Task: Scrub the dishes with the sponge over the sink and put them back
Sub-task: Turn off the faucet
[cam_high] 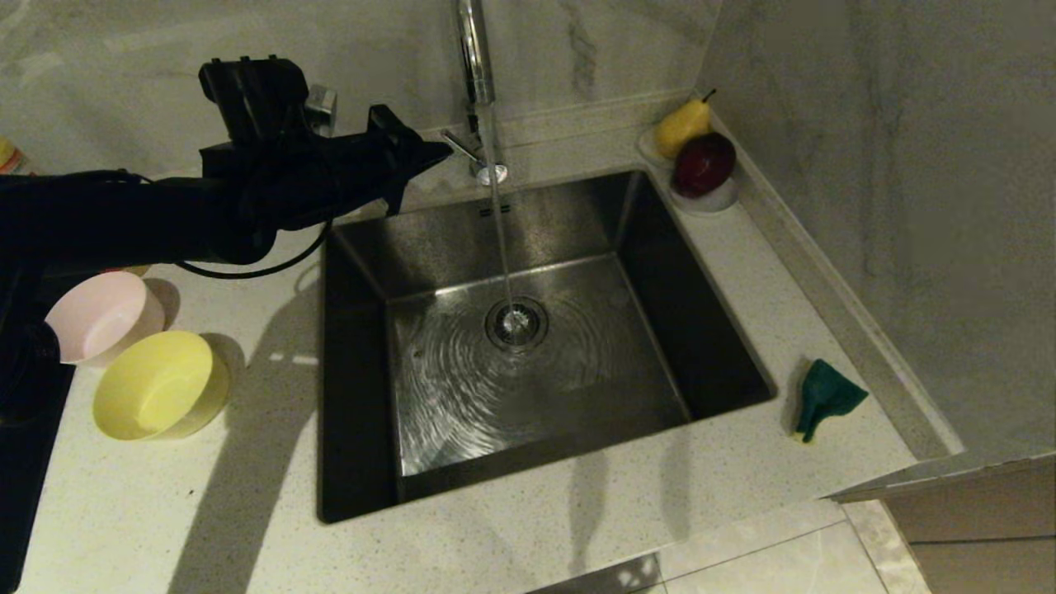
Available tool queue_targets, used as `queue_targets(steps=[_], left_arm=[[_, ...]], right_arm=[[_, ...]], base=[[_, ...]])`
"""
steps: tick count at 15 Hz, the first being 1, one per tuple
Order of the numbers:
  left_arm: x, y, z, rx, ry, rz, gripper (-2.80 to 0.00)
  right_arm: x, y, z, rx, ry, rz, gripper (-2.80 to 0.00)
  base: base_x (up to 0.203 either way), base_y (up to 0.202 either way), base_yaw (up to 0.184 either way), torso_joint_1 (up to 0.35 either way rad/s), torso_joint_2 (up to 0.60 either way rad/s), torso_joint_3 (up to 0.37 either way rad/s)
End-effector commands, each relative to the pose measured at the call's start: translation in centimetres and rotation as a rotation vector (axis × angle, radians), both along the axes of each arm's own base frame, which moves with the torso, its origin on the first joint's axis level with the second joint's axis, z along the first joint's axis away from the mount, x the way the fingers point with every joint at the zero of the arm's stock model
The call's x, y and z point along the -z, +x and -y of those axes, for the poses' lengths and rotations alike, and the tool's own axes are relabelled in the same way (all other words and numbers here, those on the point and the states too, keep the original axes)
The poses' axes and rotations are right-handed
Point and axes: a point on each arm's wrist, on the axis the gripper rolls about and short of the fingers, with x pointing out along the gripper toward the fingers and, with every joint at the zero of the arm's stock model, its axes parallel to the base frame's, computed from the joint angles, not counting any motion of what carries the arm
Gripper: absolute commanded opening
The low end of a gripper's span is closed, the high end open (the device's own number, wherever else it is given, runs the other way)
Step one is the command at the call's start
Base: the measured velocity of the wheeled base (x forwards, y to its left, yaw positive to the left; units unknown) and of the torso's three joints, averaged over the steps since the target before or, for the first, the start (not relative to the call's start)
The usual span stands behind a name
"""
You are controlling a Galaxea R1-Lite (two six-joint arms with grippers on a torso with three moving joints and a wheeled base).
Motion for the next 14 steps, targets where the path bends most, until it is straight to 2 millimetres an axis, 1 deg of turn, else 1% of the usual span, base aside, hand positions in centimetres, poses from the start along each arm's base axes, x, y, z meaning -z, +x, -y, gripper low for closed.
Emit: queue_targets(steps=[1,4,8,14], left_arm=[[0.3,0.9,0.2,-0.002,-0.011,0.000,-2.80],[0.0,1.5,0.3,-0.005,-0.034,0.012,-2.80],[0.6,2.2,0.4,-0.004,-0.036,0.010,-2.80],[0.4,2.2,0.4,-0.012,-0.037,0.017,-2.80]], right_arm=[[0.0,0.0,0.0,0.001,-0.001,-0.002,-2.80],[0.0,0.0,0.0,0.000,-0.001,-0.002,-2.80],[0.0,0.0,0.0,0.000,-0.001,-0.002,-2.80],[0.0,0.0,0.0,0.000,-0.001,-0.001,-2.80]], base=[[0.000,0.000,0.000,0.000,0.00,0.000],[0.000,0.000,0.000,0.000,0.00,0.000],[0.000,0.000,0.000,0.000,0.00,0.000],[0.000,0.000,0.000,0.000,0.00,0.000]])
